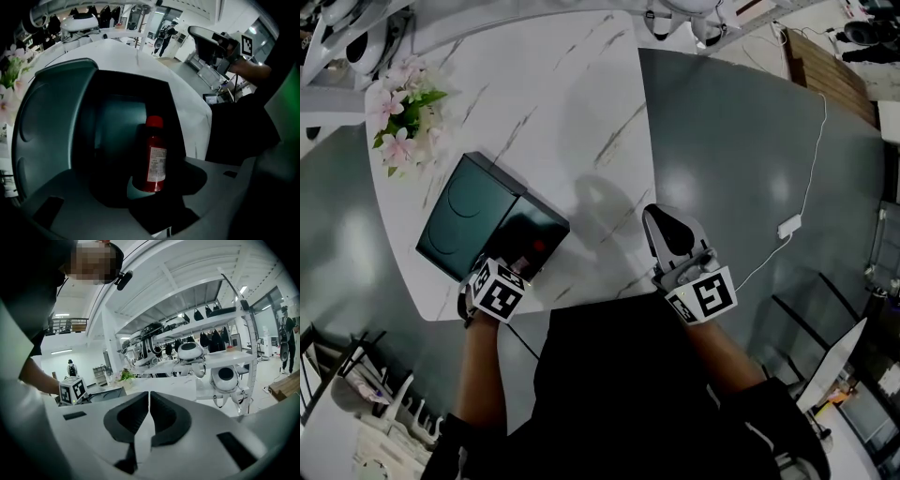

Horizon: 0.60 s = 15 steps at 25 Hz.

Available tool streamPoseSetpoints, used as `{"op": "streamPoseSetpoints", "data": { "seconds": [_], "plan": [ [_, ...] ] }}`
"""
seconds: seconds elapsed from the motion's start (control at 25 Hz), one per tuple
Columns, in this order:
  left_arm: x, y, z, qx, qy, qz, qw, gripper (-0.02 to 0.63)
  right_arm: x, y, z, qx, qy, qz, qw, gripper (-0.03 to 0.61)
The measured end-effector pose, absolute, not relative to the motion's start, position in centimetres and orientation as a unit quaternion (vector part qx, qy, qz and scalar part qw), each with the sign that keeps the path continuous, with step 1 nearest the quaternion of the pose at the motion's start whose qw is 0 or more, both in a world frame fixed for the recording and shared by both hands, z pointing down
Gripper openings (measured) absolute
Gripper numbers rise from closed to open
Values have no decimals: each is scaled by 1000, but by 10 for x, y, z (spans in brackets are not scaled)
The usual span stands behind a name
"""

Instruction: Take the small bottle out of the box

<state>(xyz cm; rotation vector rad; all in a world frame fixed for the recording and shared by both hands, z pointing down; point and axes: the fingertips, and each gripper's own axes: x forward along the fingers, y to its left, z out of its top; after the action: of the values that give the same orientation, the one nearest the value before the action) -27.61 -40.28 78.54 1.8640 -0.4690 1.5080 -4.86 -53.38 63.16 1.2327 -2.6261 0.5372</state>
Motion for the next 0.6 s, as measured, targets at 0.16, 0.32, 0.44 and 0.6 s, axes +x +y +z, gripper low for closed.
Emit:
{"op": "streamPoseSetpoints", "data": {
  "seconds": [0.16,0.32,0.44,0.6],
  "plan": [
    [-275,-407,792,725,-201,592,289,244,-49,-528,633,416,-886,182,95,37],
    [-275,-409,798,725,-229,595,260,238,-49,-521,635,418,-885,185,94,37],
    [-275,-409,796,731,-230,586,265,235,-49,-516,632,421,-884,183,92,37],
    [-272,-417,781,754,-251,549,259,233,-50,-517,619,418,-890,161,89,37]
  ]
}}
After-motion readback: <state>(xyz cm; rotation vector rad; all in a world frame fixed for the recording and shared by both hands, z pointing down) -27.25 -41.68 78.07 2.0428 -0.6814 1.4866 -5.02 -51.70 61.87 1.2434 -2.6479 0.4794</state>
